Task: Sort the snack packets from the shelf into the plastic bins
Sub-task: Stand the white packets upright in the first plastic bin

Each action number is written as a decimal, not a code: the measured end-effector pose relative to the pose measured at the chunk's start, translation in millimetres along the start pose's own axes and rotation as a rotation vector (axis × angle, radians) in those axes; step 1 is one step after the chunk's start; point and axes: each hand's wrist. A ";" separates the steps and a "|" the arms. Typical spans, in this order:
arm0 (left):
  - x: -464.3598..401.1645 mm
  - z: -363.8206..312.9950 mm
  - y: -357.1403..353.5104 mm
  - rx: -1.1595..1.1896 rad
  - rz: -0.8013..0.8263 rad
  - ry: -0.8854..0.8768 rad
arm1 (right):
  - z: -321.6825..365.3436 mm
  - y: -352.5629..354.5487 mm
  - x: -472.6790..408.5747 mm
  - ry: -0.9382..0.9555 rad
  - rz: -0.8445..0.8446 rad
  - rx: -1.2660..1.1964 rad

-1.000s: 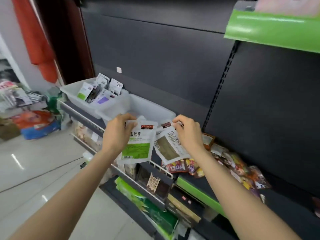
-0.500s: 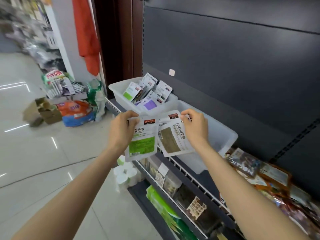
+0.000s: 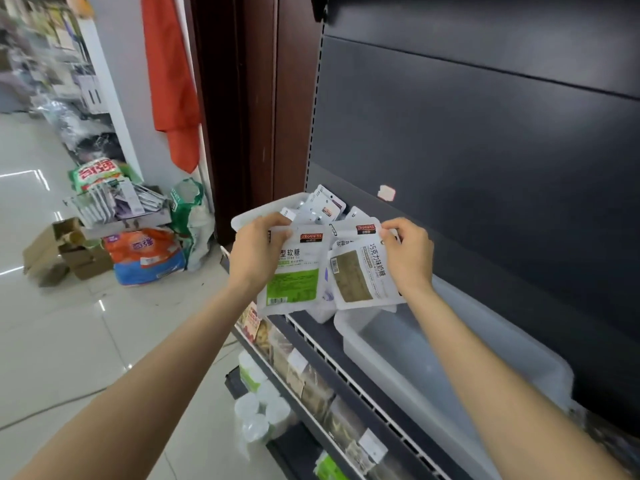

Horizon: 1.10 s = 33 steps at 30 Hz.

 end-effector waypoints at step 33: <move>-302.8 46.4 -75.0 -0.200 0.784 -0.342 | -18.7 -166.4 -74.0 -0.467 0.157 0.533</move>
Point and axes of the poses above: each hand's wrist, its own x-axis away from the middle knuckle, its own y-axis out of the back of the hand, z = x × y, and after that the axes turned 14 degrees about y, right-handed
